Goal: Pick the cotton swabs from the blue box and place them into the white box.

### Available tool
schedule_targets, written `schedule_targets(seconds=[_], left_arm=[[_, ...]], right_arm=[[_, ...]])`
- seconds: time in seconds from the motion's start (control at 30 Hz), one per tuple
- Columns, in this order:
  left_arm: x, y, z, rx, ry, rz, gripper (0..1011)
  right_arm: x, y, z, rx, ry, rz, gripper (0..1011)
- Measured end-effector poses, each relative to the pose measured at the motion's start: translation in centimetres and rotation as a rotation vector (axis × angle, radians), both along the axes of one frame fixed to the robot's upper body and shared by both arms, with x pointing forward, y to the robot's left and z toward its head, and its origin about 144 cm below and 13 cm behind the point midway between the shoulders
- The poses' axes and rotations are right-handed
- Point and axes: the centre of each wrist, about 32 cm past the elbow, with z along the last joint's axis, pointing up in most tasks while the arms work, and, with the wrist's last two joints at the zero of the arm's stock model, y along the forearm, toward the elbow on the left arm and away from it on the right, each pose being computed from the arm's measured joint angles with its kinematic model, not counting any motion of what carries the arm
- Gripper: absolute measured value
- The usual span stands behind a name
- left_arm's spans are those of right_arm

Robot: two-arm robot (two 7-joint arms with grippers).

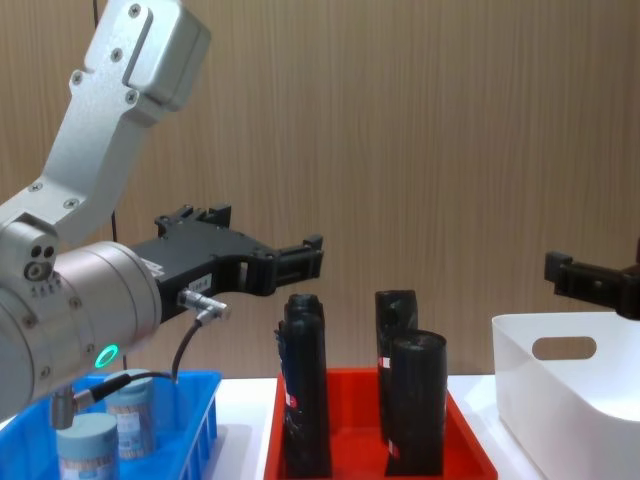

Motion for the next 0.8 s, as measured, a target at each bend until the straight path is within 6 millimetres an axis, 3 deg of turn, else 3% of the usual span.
schedule_targets(seconds=[0.8], left_arm=[[0.00,0.01,0.00,0.000,0.000,0.000,1004]], right_arm=[[0.00,0.00,0.00,0.000,0.000,0.000,1002]])
